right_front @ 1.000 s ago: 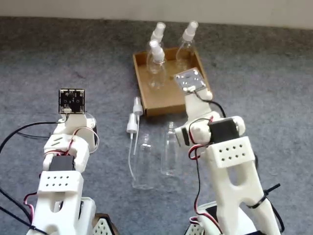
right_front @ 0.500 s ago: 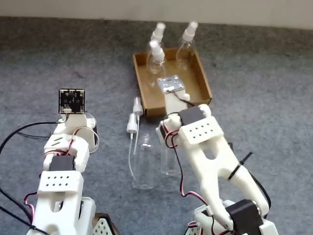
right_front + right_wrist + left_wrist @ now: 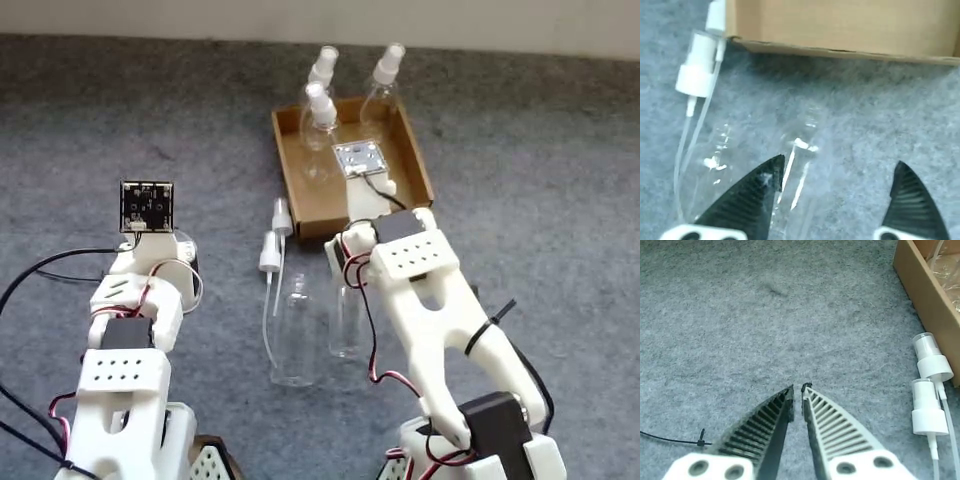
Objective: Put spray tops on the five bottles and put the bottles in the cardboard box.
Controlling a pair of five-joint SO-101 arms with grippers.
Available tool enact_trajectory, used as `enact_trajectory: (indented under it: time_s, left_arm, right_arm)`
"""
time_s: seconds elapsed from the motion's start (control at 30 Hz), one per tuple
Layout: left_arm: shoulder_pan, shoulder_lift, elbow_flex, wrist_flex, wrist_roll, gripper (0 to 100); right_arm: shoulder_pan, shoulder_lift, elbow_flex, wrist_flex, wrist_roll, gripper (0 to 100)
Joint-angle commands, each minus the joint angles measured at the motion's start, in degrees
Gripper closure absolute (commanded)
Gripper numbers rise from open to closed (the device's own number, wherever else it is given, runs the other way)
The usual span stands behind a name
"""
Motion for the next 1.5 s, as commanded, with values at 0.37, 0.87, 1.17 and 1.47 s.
enact_trajectory:
  time_s: [0.37, 0.87, 1.17, 1.47]
  left_arm:
    - [0.8, -0.1, -0.2, -1.6, 0.5, 95]
    - [0.8, -0.1, 0.8, -4.0, 0.5, 95]
    - [0.8, -0.1, 1.0, -4.9, 0.5, 95]
    - [0.8, -0.1, 1.0, -4.8, 0.5, 95]
  right_arm:
    - [13.0, -0.5, 1.4, -0.7, 7.2, 98.2]
    - [21.4, -0.6, 0.8, 2.9, 13.3, 98.1]
    - [2.0, -3.1, -3.7, 10.0, 3.1, 76.6]
    - [-6.5, 2.4, -5.0, 5.2, -4.5, 75.9]
